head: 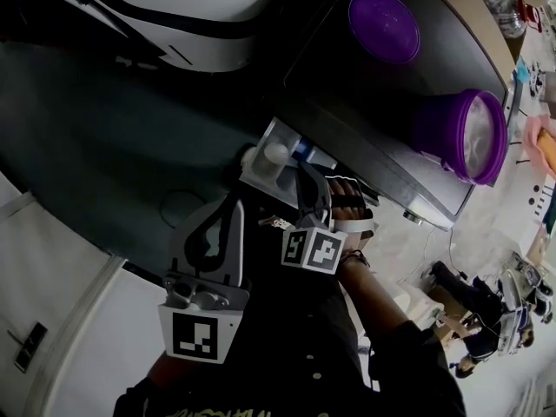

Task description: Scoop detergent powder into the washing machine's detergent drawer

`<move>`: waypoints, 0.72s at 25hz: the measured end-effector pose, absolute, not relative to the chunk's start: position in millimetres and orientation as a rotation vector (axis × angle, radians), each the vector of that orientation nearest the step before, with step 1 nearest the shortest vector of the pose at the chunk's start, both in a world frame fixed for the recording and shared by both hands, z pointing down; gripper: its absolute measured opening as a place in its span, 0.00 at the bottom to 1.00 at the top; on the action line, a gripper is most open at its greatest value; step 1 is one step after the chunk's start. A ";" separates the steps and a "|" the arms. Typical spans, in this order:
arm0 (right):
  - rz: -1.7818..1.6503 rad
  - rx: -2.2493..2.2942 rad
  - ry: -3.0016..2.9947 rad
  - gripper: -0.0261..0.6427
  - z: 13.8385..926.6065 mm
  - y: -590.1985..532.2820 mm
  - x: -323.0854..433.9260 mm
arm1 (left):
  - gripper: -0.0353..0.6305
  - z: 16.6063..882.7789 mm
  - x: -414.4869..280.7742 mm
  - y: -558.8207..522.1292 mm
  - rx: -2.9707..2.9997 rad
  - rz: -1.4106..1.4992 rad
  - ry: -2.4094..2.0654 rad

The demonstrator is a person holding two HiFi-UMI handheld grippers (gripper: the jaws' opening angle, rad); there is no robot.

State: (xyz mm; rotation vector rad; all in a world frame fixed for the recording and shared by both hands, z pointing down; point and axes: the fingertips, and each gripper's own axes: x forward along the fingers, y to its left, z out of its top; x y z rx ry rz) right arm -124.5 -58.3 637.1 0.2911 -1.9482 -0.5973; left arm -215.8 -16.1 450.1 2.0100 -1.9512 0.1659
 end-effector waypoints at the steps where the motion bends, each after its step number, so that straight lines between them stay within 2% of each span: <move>1: -0.646 0.301 -1.932 0.09 637.4 -60.3 -122.7 | 0.08 450.7 -215.4 -15.8 2.007 0.168 -1.951; 6: -0.873 0.354 -1.893 0.09 631.8 -66.1 -120.7 | 0.08 451.7 -213.0 -15.5 2.008 0.174 -1.952; 10: -0.888 0.353 -1.913 0.09 633.3 -63.3 -121.6 | 0.08 451.3 -210.3 -14.9 2.008 0.172 -1.956; 14: -0.684 0.308 -2.015 0.09 636.4 -53.8 -125.5 | 0.08 448.4 -208.5 -13.7 2.006 0.172 -1.959; 18: -0.331 0.311 -2.137 0.09 629.6 -50.5 -127.0 | 0.08 440.0 -207.5 -14.5 2.012 0.166 -1.977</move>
